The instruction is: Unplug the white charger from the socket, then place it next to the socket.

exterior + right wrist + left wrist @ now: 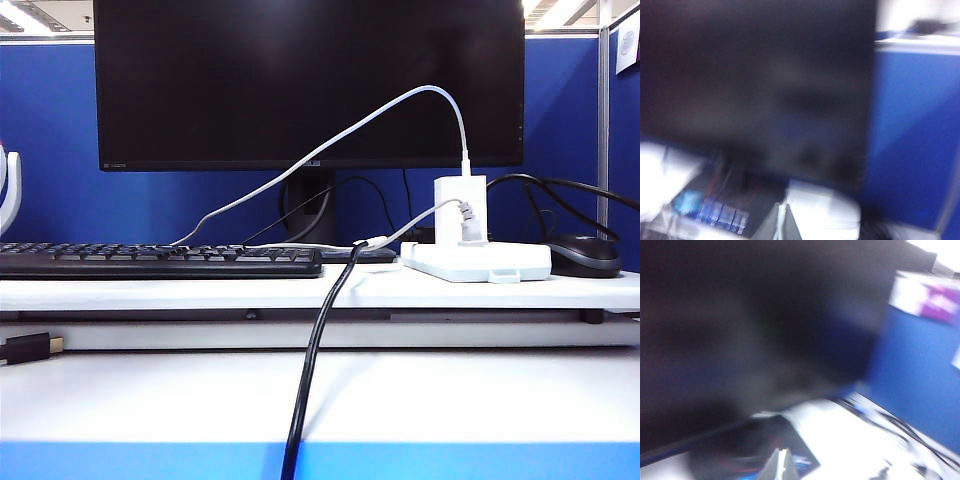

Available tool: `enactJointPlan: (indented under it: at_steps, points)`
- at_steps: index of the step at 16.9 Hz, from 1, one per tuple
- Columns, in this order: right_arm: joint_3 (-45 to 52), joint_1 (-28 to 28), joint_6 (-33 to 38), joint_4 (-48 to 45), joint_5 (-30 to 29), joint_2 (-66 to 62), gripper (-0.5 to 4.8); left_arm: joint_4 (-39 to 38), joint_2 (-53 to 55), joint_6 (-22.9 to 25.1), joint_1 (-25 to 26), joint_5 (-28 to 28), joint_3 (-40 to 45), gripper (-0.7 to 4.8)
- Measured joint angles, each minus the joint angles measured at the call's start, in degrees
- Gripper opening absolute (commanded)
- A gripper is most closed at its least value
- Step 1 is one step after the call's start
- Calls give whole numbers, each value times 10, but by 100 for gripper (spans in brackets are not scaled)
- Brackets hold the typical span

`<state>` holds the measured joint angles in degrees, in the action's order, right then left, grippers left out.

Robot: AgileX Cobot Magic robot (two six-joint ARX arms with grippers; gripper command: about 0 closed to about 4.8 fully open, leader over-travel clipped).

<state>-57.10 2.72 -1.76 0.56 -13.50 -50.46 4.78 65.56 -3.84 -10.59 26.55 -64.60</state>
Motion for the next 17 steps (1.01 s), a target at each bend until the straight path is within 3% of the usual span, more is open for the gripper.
enactJointPlan:
  at_steps: [2, 6, 11, 13, 14, 15, 16, 17]
  points:
    - [-79, 0, -66, 66, -76, -97, -5, 1, 66, 42, -90, 3, -9, -4]
    - [-114, 0, -173, 162, -142, -193, -5, -3, 168, 45, -199, 7, -9, -4]
    - [-115, 20, -311, 247, -172, -281, -5, -3, 268, 82, -298, 5, -9, -4]
    - [-115, 38, -335, 259, -150, -317, -3, -2, 276, 94, -312, 4, -9, -4]
    - [-115, 43, -336, 266, -133, -329, 48, -1, 276, 95, -312, 4, -9, -4]
    - [-114, 49, -337, 282, -109, -340, 210, -3, 276, 95, -312, 3, -9, -4]
    - [-114, 55, -339, 289, -105, -341, 339, -2, 276, 95, -312, 2, -9, -4]
    - [-115, 58, -342, 288, -106, -341, 345, -3, 276, 96, -312, 3, -9, -4]
